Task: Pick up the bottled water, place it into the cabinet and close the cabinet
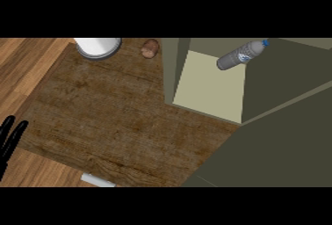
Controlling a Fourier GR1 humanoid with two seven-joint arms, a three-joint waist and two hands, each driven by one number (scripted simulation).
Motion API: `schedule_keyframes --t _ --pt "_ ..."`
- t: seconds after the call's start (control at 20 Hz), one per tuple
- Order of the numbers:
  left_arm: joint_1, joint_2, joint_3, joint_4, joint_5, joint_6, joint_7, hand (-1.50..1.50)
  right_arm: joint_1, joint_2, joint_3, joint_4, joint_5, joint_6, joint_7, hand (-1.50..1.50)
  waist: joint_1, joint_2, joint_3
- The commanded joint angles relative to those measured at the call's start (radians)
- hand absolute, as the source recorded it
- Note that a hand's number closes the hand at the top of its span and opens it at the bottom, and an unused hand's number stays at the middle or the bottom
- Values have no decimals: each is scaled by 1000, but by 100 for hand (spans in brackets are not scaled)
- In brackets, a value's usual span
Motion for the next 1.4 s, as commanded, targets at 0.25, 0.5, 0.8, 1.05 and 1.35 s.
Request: schedule_keyframes --t 0.25,0.5,0.8,1.05,1.35 --pt "-19 9 16 11 15 -14 7 -150 -118 104 4 63 -34 -81 127 150 -10 -6 3" --pt "-21 3 10 31 8 -27 2 -150 -244 112 -47 136 -18 -87 224 150 -1 -6 0" --pt "-27 6 11 43 20 -33 13 -150 -406 183 -86 273 -40 -122 327 150 -12 -14 6" --pt "-31 10 24 50 37 -34 18 -150 -561 259 -126 428 -73 -159 415 150 -17 -21 11" --pt "-13 7 32 83 41 -44 16 -150 -780 400 -199 622 -51 -262 482 150 -28 -31 14"
